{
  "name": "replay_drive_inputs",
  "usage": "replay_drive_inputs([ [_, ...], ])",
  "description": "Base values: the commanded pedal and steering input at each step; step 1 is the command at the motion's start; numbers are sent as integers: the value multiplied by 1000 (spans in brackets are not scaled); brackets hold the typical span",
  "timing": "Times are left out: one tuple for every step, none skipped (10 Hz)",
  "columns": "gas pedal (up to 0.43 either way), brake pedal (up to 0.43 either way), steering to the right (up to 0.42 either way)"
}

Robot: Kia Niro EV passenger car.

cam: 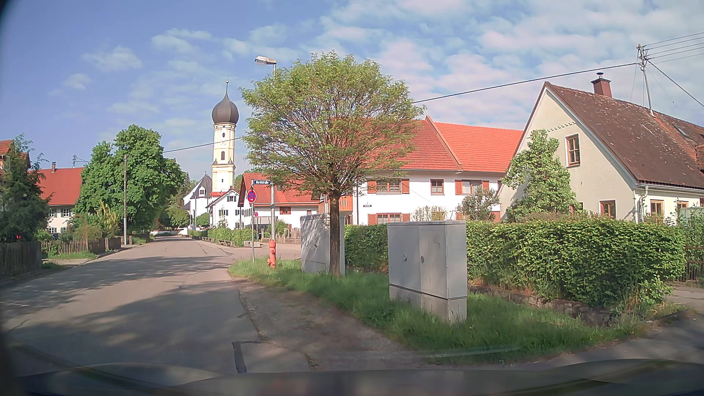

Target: Follow the waypoints while adhering to traffic rules and regulations

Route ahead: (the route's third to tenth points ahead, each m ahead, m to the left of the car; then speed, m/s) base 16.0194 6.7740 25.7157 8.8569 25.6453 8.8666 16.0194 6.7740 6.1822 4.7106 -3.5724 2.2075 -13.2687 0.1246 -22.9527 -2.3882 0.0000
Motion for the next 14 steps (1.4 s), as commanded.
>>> replay_drive_inputs([
  [0,232,468],
  [0,232,468],
  [0,232,467],
  [0,232,467],
  [0,232,467],
  [0,232,467],
  [0,232,467],
  [0,232,467],
  [0,232,467],
  [0,232,468],
  [0,232,467],
  [0,232,467],
  [0,232,467],
  [0,232,467],
])
